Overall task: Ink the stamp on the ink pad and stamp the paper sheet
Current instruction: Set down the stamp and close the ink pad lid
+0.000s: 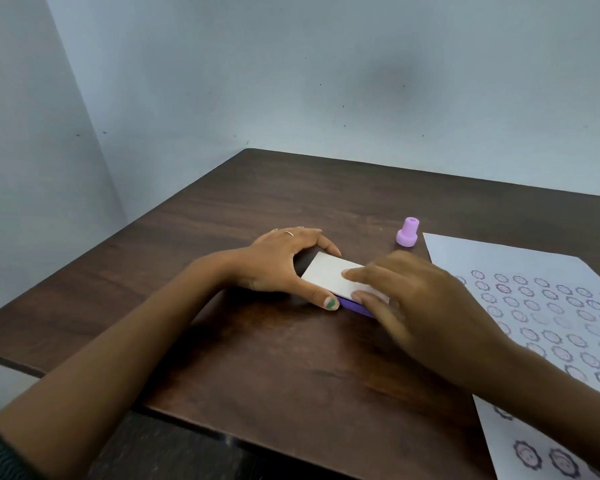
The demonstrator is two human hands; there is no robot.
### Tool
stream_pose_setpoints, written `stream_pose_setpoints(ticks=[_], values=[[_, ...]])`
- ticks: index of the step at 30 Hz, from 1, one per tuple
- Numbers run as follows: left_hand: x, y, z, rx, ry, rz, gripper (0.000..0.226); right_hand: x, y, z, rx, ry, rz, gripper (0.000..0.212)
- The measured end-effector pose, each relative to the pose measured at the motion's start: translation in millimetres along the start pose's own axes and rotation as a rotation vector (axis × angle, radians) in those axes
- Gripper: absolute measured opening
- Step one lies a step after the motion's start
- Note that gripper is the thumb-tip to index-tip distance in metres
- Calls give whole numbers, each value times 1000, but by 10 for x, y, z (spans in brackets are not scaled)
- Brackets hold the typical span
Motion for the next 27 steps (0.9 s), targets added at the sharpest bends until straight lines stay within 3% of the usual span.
stream_pose_setpoints(ticks=[7,12,17,23,27], values=[[-2,9,-9,9,29,3,63,370,-15,-156,84,-122,168,27],[-14,-11,1,19,21,6,62,422,66,69,-85,-177,213,44],[-14,-19,-16,61,5,17,59,372,97,134,-140,-115,199,49],[-6,-42,10,141,-27,10,65,332,70,127,-147,-42,164,40],[177,1,78,202,-53,97,67,358,39,143,-137,-13,144,29]])
Point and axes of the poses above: each hand's wrist, its own y-axis away from the middle knuckle, its own z-axis out of the palm, x = y × z, the point moved 9 cm from there along -y, towards the middle knuckle, and after that the axes turned 12 degrees about -z, right-handed, at the moved point
